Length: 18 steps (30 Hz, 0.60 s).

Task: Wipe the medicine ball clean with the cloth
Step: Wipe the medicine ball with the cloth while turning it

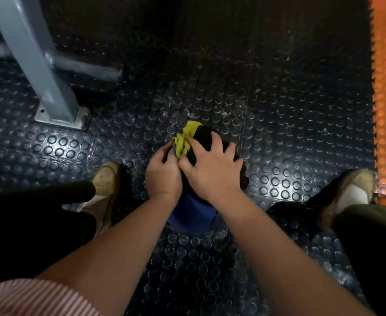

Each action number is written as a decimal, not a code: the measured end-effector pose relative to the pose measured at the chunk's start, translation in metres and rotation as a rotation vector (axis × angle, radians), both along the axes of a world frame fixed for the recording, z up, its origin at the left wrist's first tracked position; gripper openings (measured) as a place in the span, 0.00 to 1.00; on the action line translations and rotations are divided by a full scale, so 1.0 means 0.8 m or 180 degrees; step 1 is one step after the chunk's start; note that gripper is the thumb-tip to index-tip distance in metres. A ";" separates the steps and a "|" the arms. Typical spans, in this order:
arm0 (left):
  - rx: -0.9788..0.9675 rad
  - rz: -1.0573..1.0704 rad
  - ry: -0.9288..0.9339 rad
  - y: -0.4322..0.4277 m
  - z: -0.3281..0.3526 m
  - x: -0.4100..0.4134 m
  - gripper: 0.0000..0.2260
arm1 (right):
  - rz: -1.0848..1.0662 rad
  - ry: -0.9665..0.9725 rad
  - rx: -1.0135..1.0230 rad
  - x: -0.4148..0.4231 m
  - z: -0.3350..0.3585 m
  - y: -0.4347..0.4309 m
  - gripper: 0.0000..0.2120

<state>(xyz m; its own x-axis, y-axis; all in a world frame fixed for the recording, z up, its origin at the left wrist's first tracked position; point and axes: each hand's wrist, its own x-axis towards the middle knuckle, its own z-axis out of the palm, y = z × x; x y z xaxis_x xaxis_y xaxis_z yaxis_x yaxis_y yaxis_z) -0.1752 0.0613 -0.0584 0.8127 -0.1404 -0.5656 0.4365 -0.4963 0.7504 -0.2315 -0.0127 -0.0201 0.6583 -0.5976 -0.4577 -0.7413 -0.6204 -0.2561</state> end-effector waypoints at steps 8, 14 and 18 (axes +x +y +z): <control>0.0191 0.0139 -0.0004 -0.001 -0.002 -0.010 0.14 | 0.0060 0.0876 0.0738 0.083 -0.027 -0.061 0.29; 0.0340 0.0288 0.0322 -0.017 0.006 0.006 0.12 | -0.0809 -0.0611 -0.0211 -0.024 -0.019 0.008 0.24; 0.0243 0.0232 0.0343 -0.012 0.007 0.009 0.12 | -0.1111 -0.1837 -0.0681 -0.085 -0.050 0.065 0.24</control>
